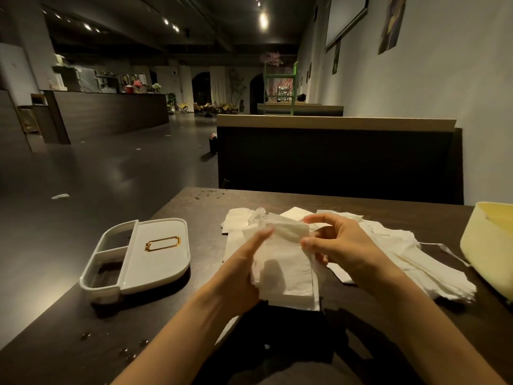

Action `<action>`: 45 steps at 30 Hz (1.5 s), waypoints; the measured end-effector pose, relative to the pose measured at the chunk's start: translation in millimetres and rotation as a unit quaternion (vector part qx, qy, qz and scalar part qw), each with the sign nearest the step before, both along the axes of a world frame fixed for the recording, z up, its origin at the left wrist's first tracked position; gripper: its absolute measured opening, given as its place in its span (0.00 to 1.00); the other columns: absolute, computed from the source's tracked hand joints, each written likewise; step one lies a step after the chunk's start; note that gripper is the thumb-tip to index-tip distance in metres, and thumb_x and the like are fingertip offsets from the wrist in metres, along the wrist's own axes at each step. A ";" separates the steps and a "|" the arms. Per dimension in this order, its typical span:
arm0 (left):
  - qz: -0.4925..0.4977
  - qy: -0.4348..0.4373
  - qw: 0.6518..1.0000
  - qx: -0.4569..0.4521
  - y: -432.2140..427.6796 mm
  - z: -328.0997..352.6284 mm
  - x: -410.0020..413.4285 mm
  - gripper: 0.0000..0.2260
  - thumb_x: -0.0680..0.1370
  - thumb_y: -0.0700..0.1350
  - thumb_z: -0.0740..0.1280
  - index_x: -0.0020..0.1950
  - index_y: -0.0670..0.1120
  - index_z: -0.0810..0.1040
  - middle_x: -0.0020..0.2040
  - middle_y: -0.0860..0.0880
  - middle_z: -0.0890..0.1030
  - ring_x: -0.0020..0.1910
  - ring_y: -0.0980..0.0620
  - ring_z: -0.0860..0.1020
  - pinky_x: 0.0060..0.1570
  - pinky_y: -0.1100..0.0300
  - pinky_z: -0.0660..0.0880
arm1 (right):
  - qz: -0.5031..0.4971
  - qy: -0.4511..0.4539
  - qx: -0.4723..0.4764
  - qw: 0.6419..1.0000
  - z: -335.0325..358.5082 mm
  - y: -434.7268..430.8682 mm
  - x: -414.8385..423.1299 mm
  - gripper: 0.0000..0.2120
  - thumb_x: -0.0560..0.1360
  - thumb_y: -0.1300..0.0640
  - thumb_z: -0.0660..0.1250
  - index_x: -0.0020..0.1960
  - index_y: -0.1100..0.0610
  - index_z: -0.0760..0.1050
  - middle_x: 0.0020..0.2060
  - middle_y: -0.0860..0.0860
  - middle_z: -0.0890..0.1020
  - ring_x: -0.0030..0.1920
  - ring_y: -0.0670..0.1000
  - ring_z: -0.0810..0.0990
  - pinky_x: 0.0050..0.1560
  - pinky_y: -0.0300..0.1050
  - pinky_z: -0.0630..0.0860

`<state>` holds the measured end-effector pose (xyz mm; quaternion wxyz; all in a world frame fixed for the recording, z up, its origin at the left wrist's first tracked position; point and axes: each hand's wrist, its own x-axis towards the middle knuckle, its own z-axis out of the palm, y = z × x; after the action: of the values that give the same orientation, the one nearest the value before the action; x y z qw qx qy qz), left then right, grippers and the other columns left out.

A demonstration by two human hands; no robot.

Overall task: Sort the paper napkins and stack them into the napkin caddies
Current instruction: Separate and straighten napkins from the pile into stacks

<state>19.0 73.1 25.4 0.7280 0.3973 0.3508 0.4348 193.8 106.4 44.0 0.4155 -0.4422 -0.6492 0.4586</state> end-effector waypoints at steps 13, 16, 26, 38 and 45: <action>0.096 -0.072 0.992 0.030 -4.1 -3.8 10.0 0.18 0.71 0.46 0.66 0.59 0.42 0.75 0.46 0.40 0.81 0.43 0.44 0.80 0.43 0.48 0.80 | 0.136 -0.047 -0.114 0.983 -9.5 -10.5 -12.4 0.21 0.70 0.56 0.73 0.60 0.54 0.72 0.54 0.56 0.80 0.54 0.55 0.80 0.51 0.50 0.80; 0.117 -0.082 0.988 0.050 -7.7 -1.9 12.3 0.16 0.71 0.46 0.66 0.57 0.44 0.75 0.50 0.38 0.78 0.48 0.42 0.78 0.49 0.44 0.77 | 0.092 -0.042 -0.064 0.993 -9.6 -19.6 -7.9 0.14 0.71 0.65 0.70 0.55 0.55 0.75 0.49 0.56 0.82 0.51 0.54 0.81 0.50 0.50 0.81; 0.002 0.026 0.982 0.188 -29.9 -3.8 34.4 0.25 0.63 0.45 0.78 0.59 0.46 0.78 0.54 0.42 0.81 0.55 0.44 0.79 0.56 0.46 0.77 | -0.033 0.117 -0.064 0.991 2.3 -82.4 74.2 0.14 0.68 0.67 0.69 0.53 0.58 0.78 0.42 0.54 0.85 0.44 0.53 0.84 0.45 0.47 0.82; 0.067 0.211 0.942 0.251 -60.4 -31.4 82.5 0.20 0.65 0.49 0.70 0.57 0.54 0.73 0.56 0.49 0.80 0.54 0.53 0.79 0.55 0.55 0.78 | -0.186 0.027 -0.047 0.981 -43.8 -110.6 82.9 0.24 0.70 0.60 0.69 0.65 0.53 0.71 0.59 0.53 0.78 0.57 0.53 0.78 0.58 0.53 0.77; 0.230 0.286 0.913 0.178 -62.1 -28.7 108.6 0.21 0.69 0.69 0.63 0.44 0.51 0.76 0.45 0.50 0.81 0.46 0.51 0.79 0.49 0.50 0.79 | -0.302 0.158 -0.039 0.939 -44.7 -102.2 45.5 0.26 0.69 0.38 0.67 0.60 0.53 0.71 0.54 0.56 0.79 0.52 0.58 0.79 0.54 0.59 0.78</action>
<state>127.7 11.0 -3.3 0.3932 0.5362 0.5426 0.5133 239.3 4.3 -0.6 0.6141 -0.5549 -0.3930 0.4008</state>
